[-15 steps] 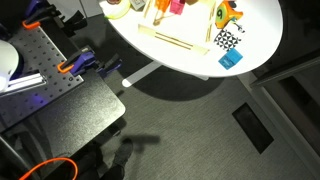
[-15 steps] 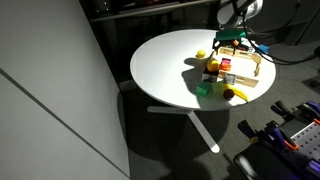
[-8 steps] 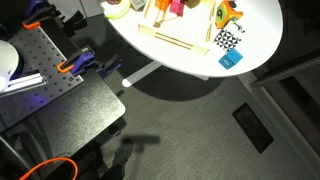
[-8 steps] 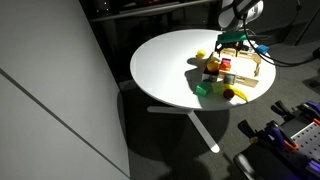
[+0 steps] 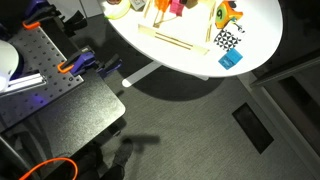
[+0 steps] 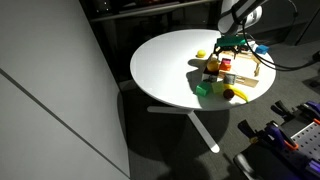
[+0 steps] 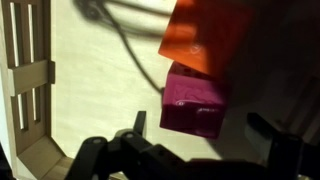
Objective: Take the pink block off of the tray
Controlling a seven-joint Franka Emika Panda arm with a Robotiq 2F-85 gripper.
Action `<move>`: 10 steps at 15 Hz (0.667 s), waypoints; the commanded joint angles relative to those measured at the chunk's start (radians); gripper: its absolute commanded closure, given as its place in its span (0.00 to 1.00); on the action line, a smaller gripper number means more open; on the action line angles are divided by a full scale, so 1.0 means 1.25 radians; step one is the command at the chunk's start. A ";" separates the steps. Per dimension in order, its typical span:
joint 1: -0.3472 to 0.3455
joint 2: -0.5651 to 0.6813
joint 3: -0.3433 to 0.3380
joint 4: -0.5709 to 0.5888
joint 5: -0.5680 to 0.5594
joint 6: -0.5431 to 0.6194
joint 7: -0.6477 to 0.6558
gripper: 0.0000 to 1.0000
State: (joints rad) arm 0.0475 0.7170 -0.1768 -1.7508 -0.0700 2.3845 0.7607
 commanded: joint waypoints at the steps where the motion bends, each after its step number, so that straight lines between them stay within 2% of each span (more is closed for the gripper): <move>1: 0.008 -0.003 -0.007 -0.025 0.005 0.033 -0.012 0.00; 5: 0.014 -0.005 -0.015 -0.043 0.003 0.044 -0.001 0.00; 6: 0.014 -0.006 -0.015 -0.046 0.003 0.043 -0.001 0.25; 7: 0.015 -0.006 -0.016 -0.047 0.003 0.042 0.000 0.26; 10: 0.016 -0.004 -0.020 -0.047 0.002 0.035 0.003 0.51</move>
State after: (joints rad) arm 0.0495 0.7202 -0.1803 -1.7942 -0.0700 2.4203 0.7608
